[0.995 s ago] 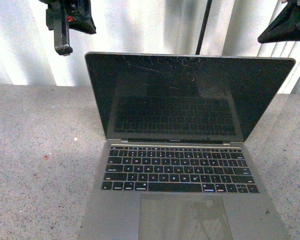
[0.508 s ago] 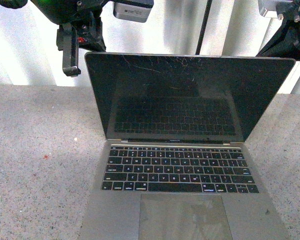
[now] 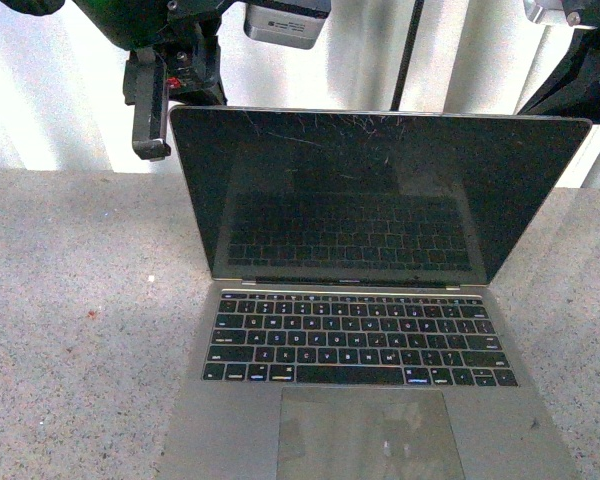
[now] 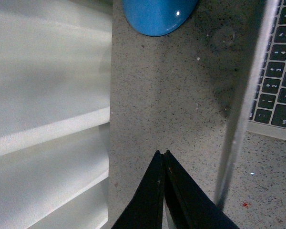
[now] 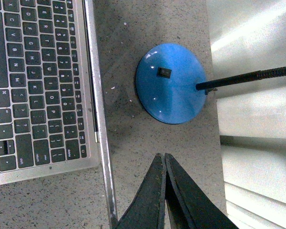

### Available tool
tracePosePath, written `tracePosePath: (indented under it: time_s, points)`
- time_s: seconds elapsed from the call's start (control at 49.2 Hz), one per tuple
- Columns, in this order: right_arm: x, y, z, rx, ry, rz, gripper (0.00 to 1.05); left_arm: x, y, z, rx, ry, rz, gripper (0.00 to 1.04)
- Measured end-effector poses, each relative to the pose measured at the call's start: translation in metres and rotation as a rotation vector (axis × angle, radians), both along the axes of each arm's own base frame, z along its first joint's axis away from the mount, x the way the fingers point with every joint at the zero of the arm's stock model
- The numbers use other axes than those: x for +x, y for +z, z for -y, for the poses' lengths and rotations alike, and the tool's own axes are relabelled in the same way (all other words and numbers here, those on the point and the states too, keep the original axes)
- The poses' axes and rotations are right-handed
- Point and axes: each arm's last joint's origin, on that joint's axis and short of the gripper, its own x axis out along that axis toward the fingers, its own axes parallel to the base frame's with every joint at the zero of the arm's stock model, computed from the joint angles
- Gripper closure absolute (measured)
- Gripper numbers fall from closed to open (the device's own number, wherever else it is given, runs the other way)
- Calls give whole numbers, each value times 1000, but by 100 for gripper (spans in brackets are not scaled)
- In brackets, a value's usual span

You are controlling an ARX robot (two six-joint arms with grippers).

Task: Close laptop

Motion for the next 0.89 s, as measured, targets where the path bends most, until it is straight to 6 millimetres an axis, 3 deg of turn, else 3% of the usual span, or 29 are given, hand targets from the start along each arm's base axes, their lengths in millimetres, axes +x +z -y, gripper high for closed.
tracePosePath:
  time_s: [0.487, 0.894]
  points:
    - [-14, -5, -3, 6, -18, -64, 102, -17, -5, 8, 2, -39, -10, 101]
    - [-30, -17, -14, 4, -30, -120, 102, -37, -20, 15, 35, -88, 5, 101]
